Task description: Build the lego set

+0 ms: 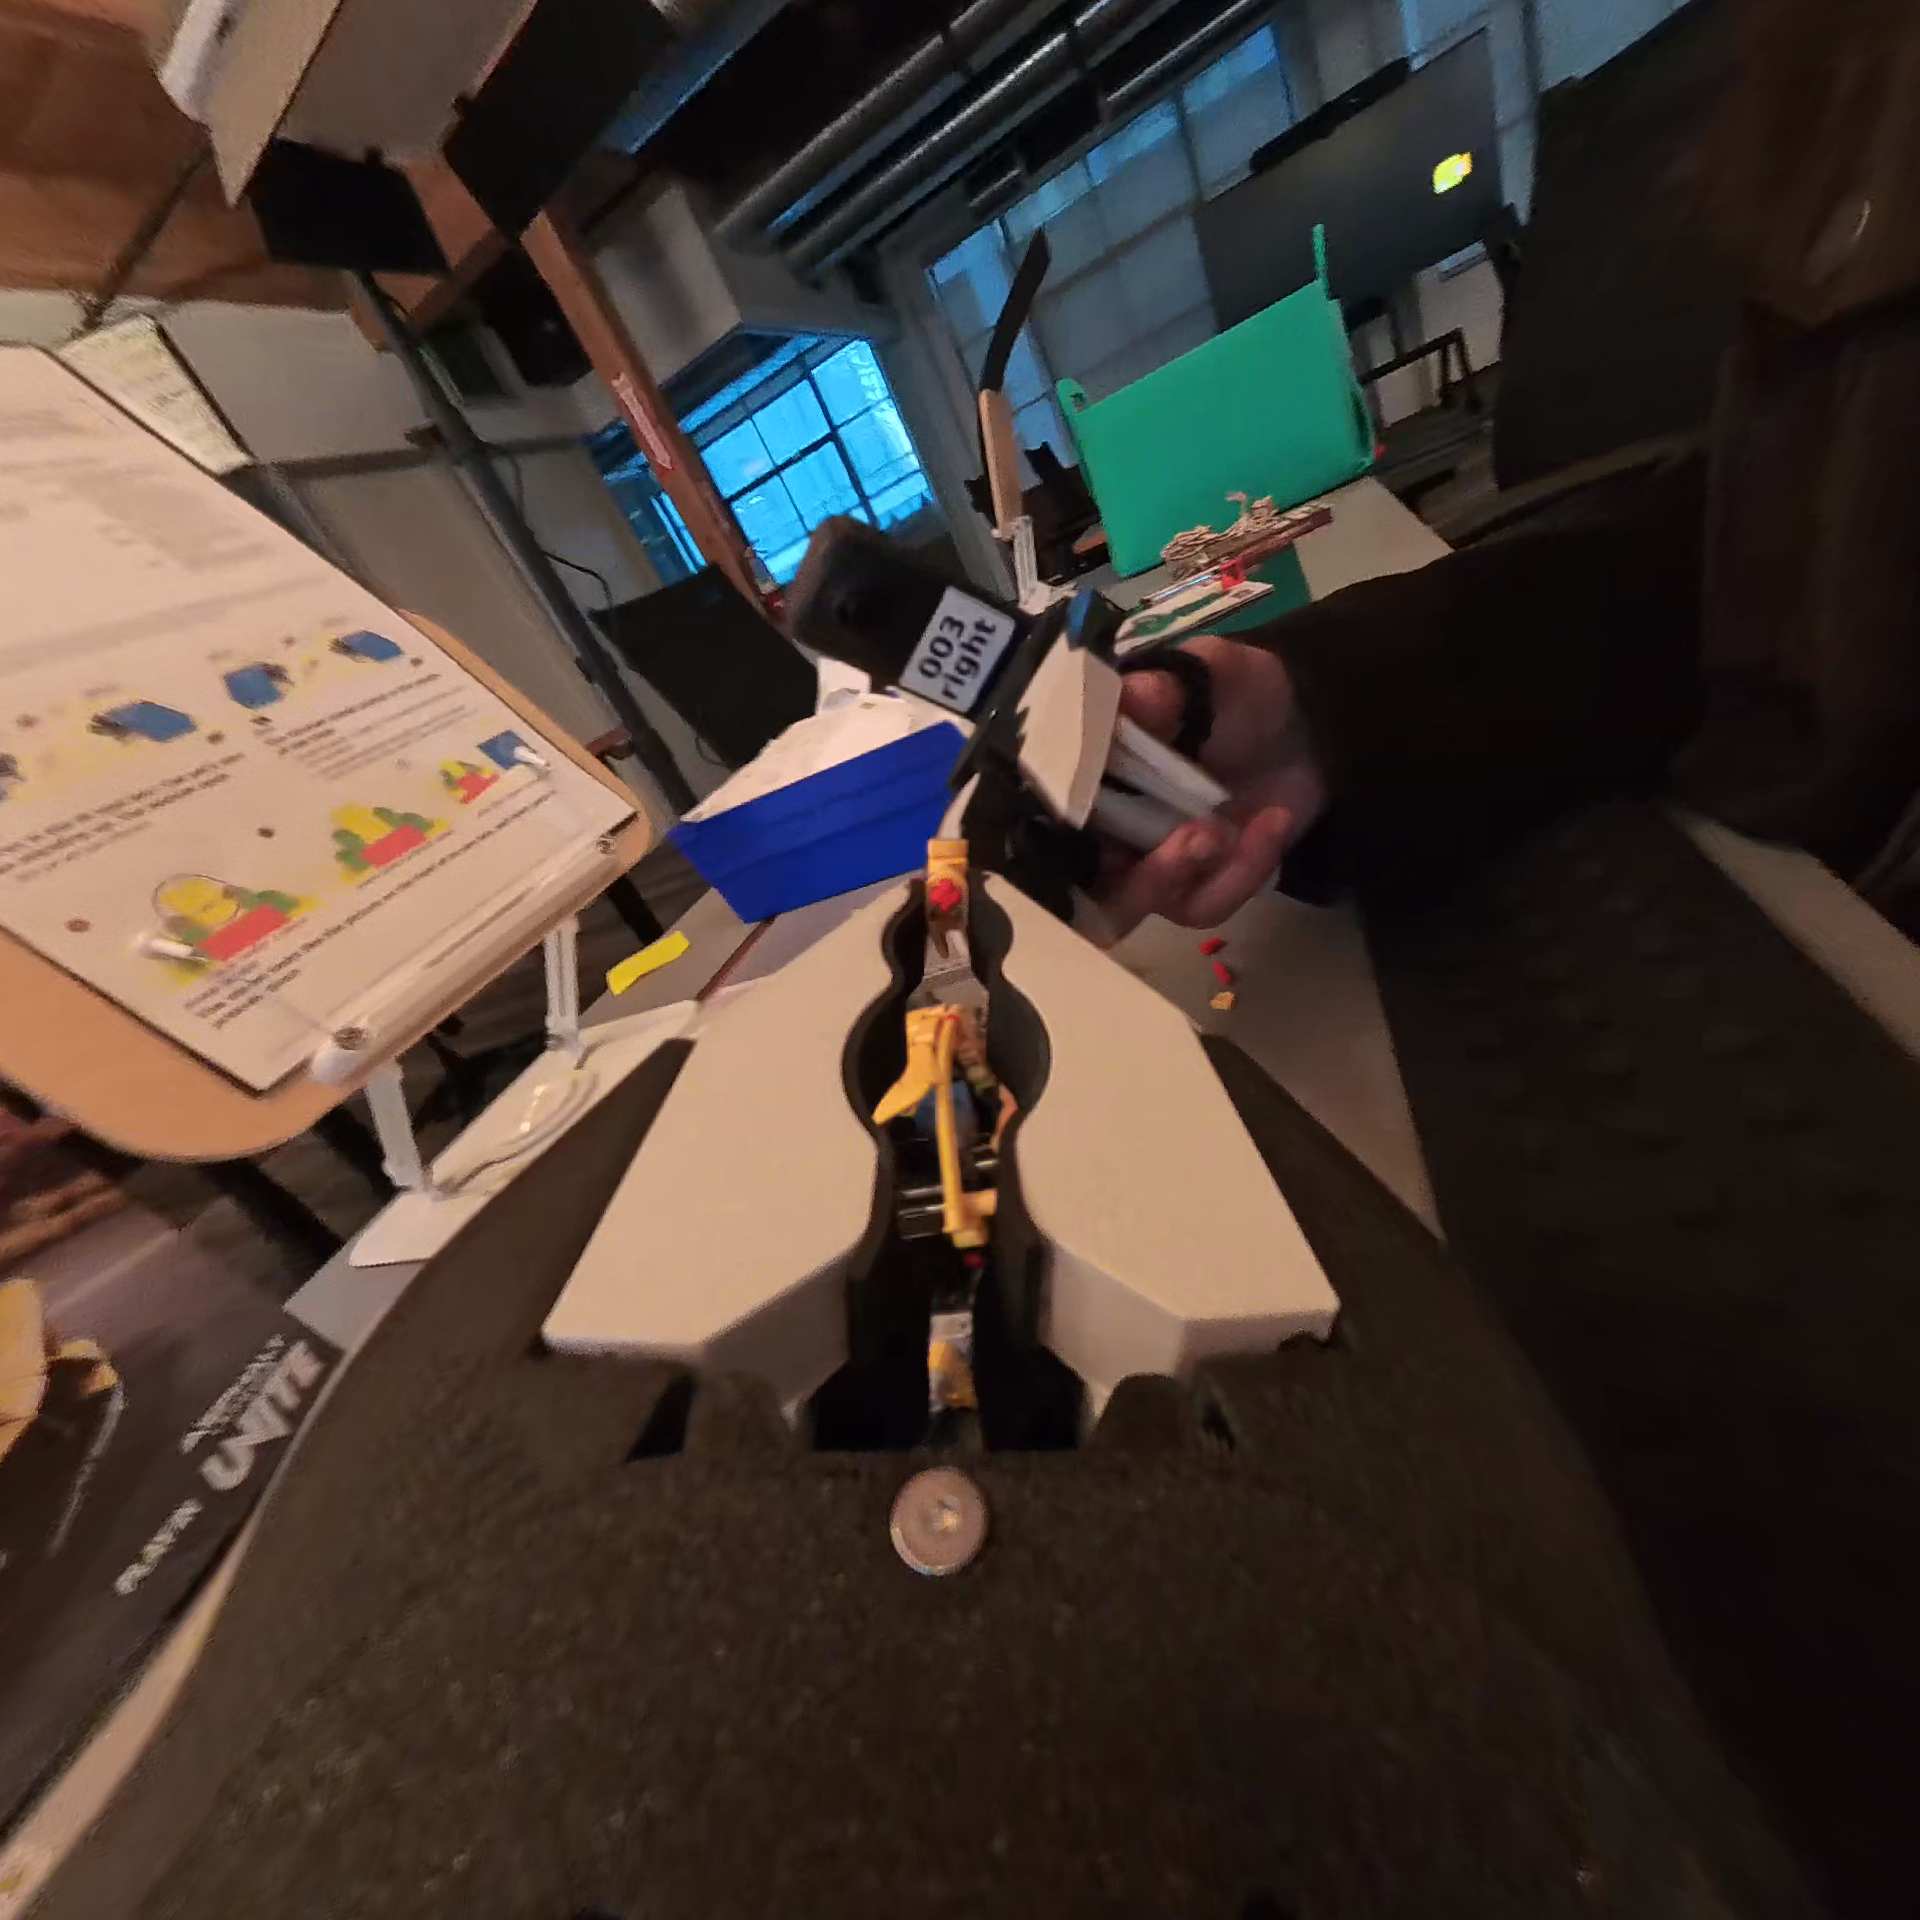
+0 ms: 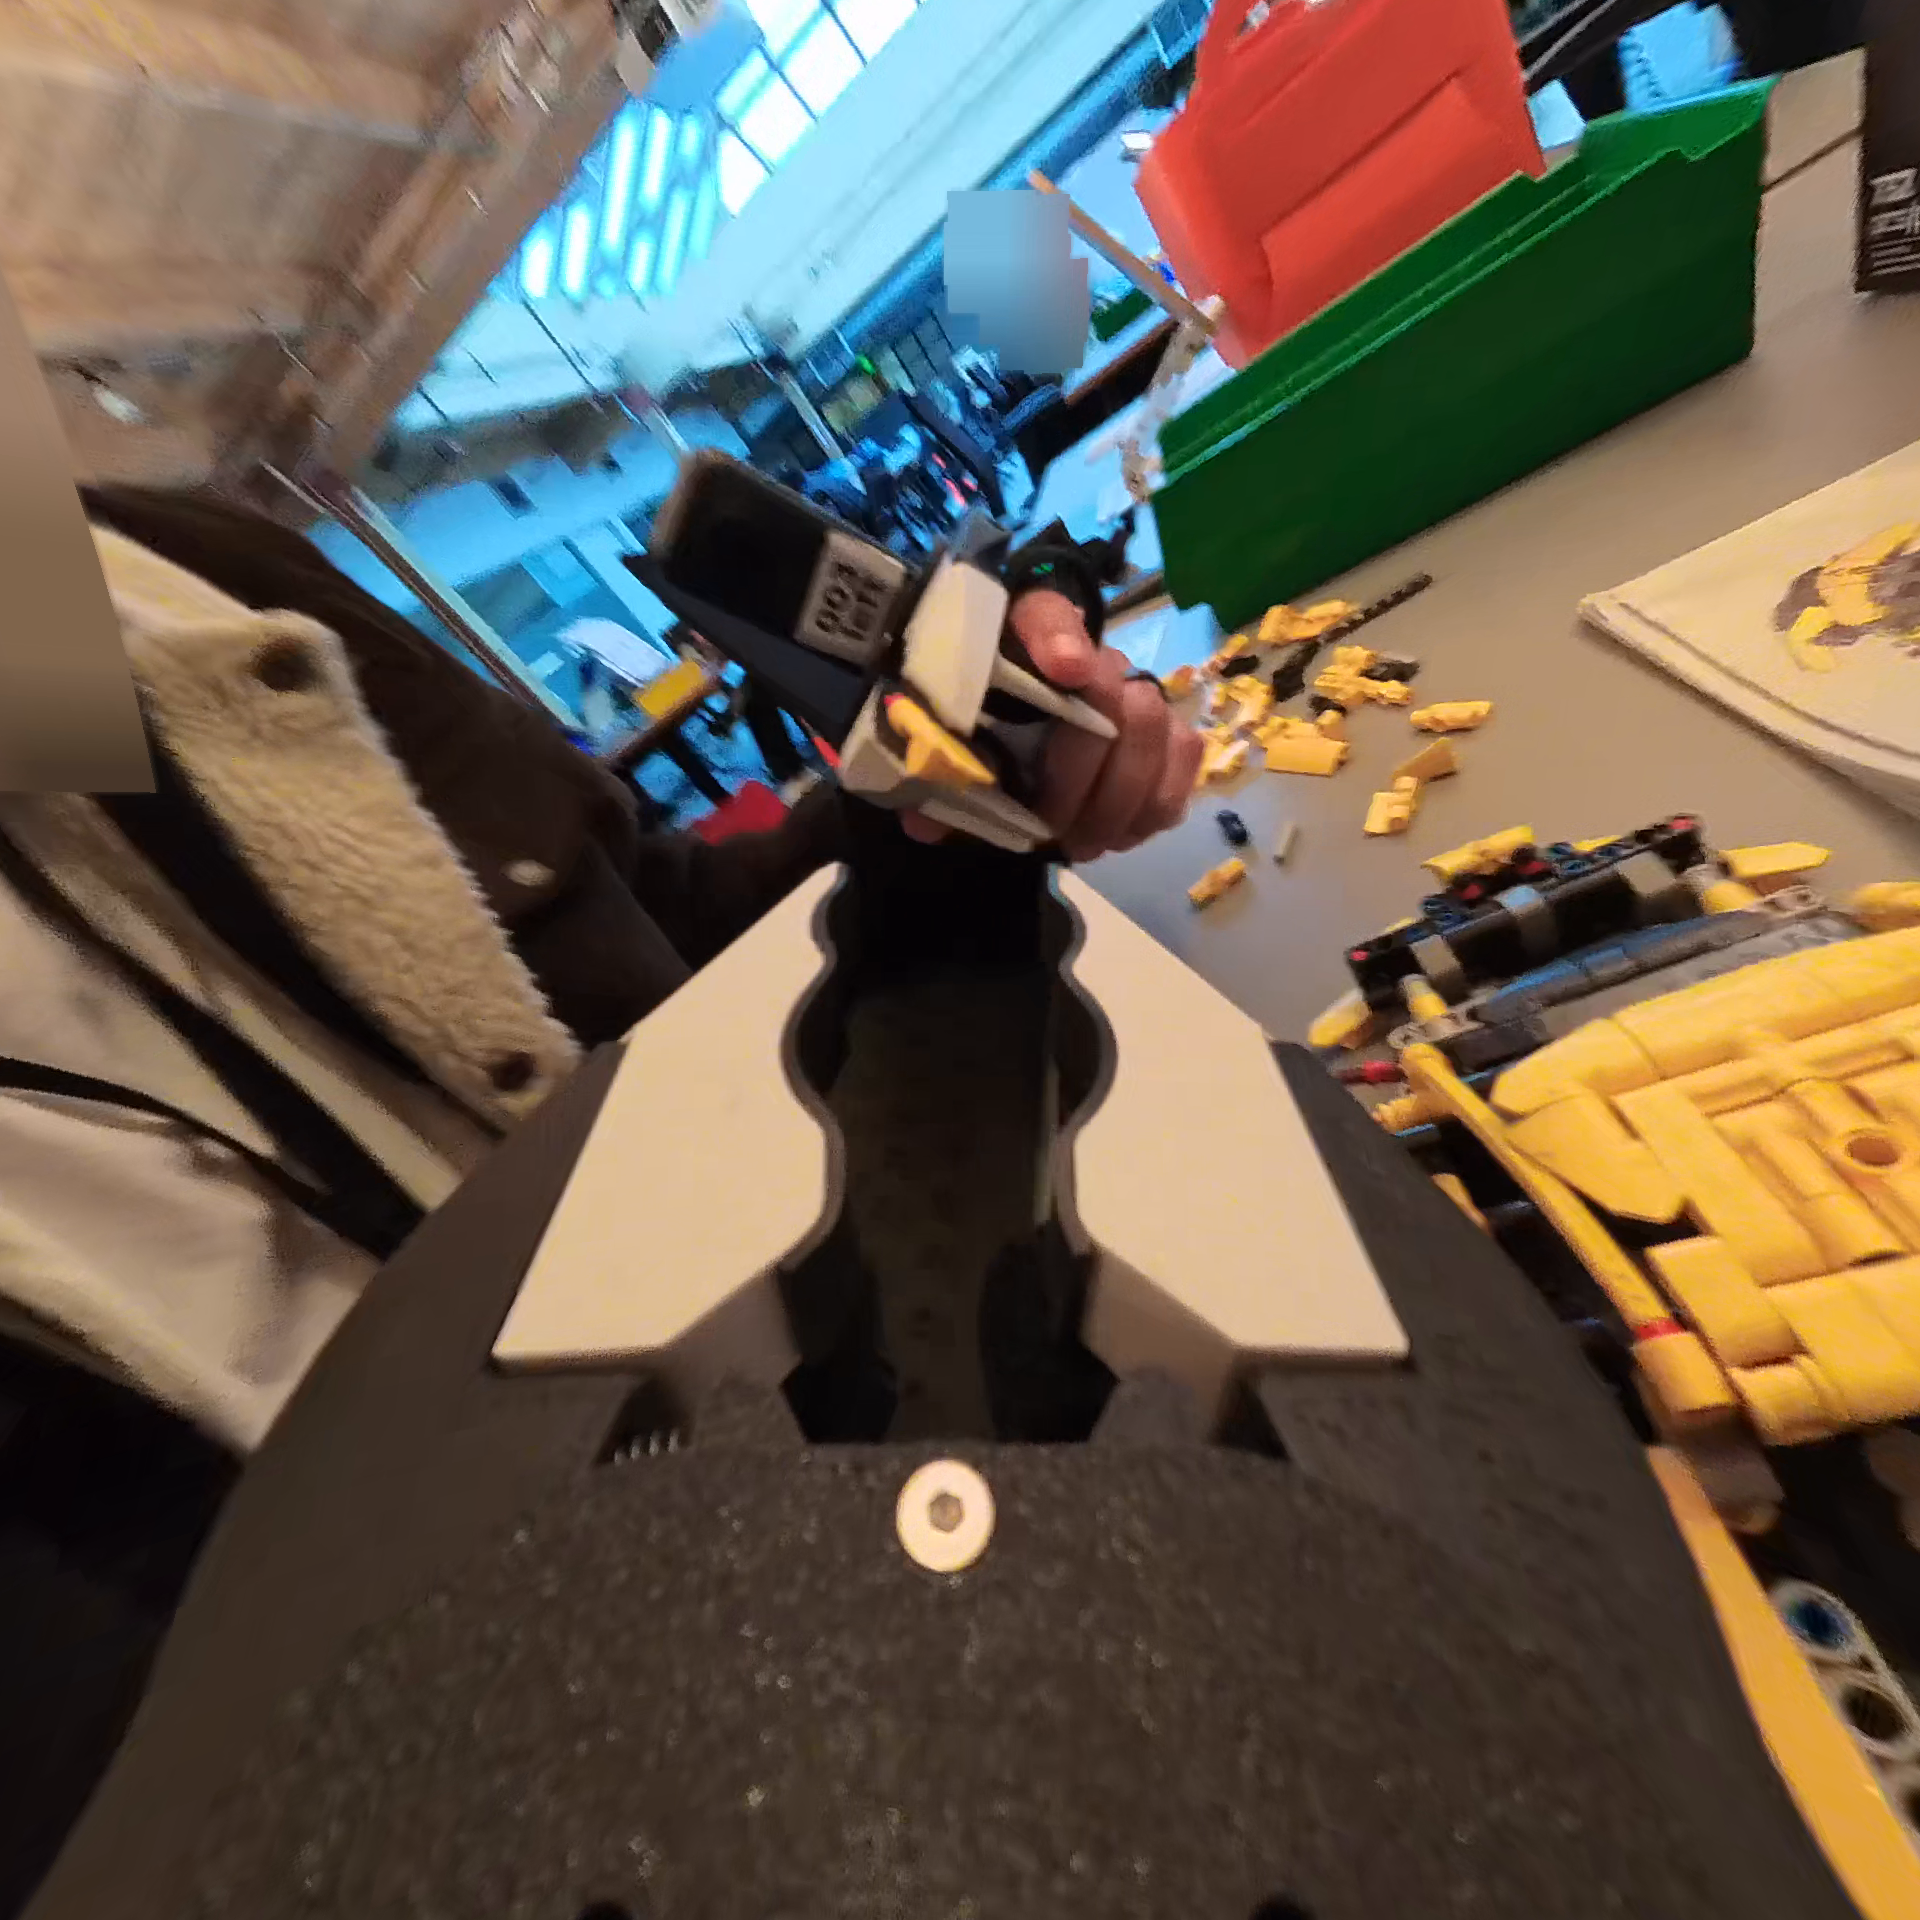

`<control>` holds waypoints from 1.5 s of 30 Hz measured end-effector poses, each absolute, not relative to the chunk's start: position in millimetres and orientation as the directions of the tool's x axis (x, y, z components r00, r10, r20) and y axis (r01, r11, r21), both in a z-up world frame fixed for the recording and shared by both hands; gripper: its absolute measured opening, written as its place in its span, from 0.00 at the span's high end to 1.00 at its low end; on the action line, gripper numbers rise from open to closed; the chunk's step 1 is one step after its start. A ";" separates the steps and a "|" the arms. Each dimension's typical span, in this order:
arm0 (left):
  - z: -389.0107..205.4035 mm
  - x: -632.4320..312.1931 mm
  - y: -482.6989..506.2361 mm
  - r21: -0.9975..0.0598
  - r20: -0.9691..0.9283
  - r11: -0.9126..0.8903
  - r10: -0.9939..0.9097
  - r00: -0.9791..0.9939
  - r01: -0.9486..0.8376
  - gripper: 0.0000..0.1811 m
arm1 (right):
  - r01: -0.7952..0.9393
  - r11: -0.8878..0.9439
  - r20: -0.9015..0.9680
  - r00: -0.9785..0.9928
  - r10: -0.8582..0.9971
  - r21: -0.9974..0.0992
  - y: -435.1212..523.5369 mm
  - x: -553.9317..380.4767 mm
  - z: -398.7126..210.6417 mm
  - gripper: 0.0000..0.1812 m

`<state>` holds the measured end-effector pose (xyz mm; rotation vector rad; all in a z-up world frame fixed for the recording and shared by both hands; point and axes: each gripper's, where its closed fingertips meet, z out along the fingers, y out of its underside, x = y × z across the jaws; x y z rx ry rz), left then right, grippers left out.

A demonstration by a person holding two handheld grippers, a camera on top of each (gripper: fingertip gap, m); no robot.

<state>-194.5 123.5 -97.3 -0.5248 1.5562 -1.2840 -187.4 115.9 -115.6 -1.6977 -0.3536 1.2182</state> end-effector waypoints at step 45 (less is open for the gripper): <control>-130.1 -197.3 107.7 -0.971 0.222 -0.099 -0.723 -0.655 -0.220 0.89 | -0.186 -0.542 -0.552 0.511 0.659 -0.820 113.3 -194.3 -136.9 0.97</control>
